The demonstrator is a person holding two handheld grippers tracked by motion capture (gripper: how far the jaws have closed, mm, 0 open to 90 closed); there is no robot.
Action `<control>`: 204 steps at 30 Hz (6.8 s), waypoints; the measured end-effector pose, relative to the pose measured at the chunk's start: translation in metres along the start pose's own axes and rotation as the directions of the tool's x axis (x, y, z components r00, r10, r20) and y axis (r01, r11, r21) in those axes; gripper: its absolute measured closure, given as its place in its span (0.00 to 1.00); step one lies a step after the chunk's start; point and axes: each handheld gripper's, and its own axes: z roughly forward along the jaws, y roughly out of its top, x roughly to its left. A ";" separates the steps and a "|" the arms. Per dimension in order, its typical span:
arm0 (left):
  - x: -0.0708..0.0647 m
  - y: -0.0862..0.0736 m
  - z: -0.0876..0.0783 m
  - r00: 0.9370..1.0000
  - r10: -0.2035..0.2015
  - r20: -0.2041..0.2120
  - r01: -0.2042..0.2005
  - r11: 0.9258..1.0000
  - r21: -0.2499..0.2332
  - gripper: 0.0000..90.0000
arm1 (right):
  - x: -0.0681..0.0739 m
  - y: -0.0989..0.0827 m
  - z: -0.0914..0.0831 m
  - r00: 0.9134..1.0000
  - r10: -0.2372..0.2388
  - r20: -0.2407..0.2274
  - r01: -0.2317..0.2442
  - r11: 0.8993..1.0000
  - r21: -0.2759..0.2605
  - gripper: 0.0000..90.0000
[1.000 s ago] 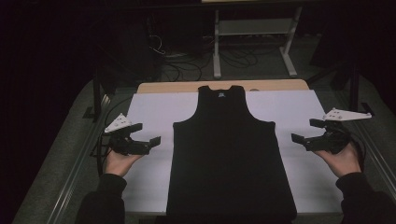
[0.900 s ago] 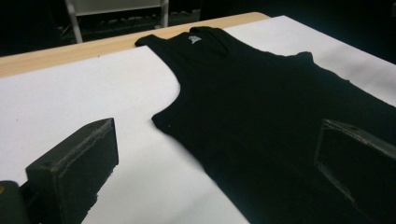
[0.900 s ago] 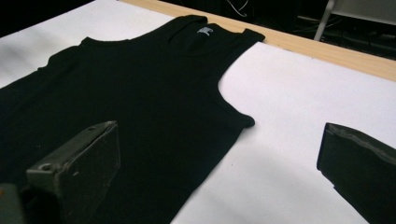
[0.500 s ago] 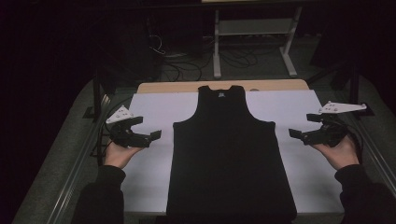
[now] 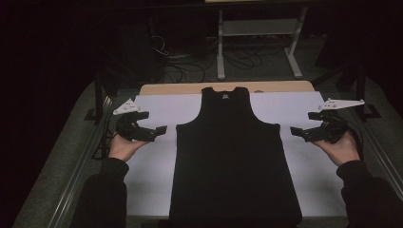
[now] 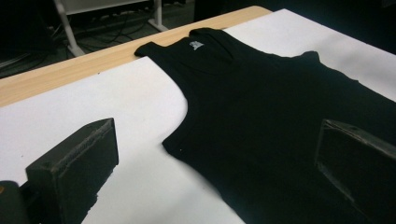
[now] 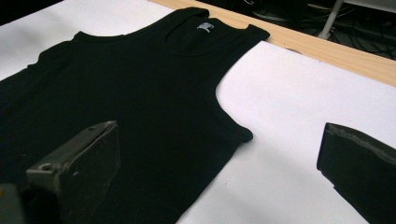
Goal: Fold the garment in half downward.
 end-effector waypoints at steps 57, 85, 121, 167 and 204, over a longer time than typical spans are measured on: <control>0.039 -0.007 0.083 0.987 -0.158 0.027 0.156 0.987 0.044 0.00 | -0.038 0.018 0.063 0.998 0.065 0.011 -0.066 0.994 0.089 0.00; 0.052 -0.027 0.115 0.982 -0.187 -0.010 0.186 0.975 0.122 0.00 | -0.043 0.001 0.103 0.995 0.104 0.004 -0.103 0.983 0.155 0.00; 0.041 -0.033 0.133 0.987 -0.161 -0.016 0.161 0.960 0.228 0.45 | -0.044 -0.016 0.117 0.991 0.128 -0.032 -0.117 0.966 0.230 0.61; 0.016 -0.021 0.096 0.961 -0.275 0.020 0.272 0.957 0.096 0.97 | -0.021 -0.016 0.088 0.976 0.194 -0.101 -0.179 0.973 0.142 0.92; -0.004 -0.038 0.053 0.951 -0.297 0.089 0.292 0.954 0.070 0.97 | 0.000 -0.033 0.044 0.964 0.231 -0.135 -0.221 0.972 0.083 0.92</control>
